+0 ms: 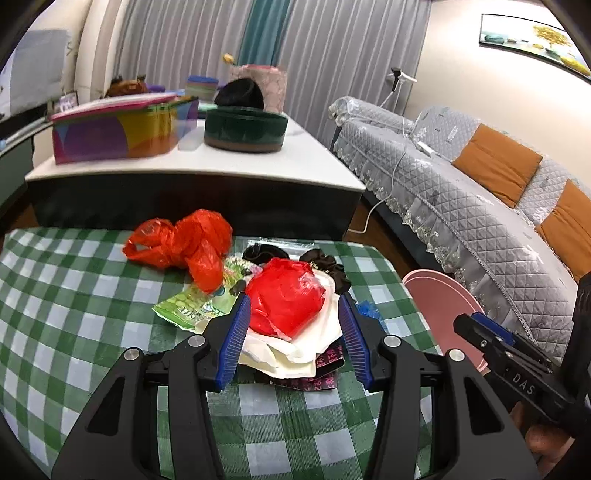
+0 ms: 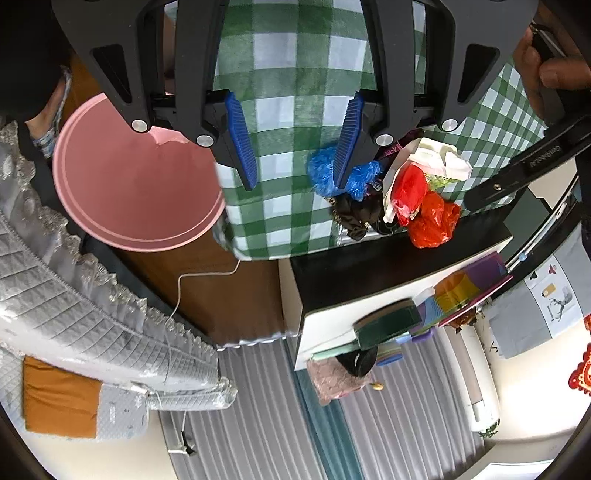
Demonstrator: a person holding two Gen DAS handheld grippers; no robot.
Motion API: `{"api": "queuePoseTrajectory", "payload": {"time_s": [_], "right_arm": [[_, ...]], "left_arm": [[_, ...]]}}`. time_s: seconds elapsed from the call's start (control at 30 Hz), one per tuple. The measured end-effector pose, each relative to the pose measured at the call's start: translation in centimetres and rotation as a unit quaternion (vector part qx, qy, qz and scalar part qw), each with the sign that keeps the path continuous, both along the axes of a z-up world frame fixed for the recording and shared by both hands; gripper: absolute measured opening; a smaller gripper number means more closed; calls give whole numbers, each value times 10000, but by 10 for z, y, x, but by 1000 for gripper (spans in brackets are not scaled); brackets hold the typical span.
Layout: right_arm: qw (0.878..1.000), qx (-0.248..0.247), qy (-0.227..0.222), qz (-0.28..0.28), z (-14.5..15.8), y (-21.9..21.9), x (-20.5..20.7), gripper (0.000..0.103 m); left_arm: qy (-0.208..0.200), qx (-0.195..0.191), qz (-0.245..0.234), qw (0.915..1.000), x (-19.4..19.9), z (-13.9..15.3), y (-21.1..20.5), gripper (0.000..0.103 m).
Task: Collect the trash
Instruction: 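Grasp the red bag with the left tool while the right tool grasps the blue bag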
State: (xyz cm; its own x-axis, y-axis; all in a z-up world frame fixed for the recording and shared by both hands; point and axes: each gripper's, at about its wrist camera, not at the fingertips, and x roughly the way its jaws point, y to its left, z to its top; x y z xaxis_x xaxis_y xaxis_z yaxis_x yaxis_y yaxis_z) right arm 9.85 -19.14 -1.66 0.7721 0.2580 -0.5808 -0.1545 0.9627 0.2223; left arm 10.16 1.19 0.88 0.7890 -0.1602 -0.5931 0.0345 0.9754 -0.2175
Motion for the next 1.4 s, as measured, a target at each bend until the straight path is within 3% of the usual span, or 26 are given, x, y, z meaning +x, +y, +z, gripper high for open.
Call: {"api": "queuePoseTrajectory", "payload": {"time_s": [0.47, 0.57, 0.77, 1.03, 1.13, 1.23, 1.4], "right_arm": [[9986, 51, 451, 286, -26, 28, 38, 44], [9976, 175, 585, 330, -33, 31, 46, 45], [9960, 235, 750, 427, -43, 40, 57, 51], [9945, 120, 851, 594, -51, 58, 65, 50], [9941, 84, 895, 611, -53, 62, 67, 46], [9937, 11, 929, 620, -54, 64, 68, 34], [9941, -72, 901, 592, -52, 61, 67, 9]], "left_arm": [[345, -80, 37, 9994, 45, -21, 7, 50], [488, -125, 32, 9987, 55, -27, 7, 63], [796, -239, 71, 9965, 68, -45, 12, 76], [1042, -557, -65, 9930, 75, -62, 14, 78], [1045, -621, -74, 9926, 76, -64, 14, 78], [1017, -622, -88, 9928, 76, -63, 13, 76], [923, -609, -35, 9939, 71, -58, 16, 75]]}}
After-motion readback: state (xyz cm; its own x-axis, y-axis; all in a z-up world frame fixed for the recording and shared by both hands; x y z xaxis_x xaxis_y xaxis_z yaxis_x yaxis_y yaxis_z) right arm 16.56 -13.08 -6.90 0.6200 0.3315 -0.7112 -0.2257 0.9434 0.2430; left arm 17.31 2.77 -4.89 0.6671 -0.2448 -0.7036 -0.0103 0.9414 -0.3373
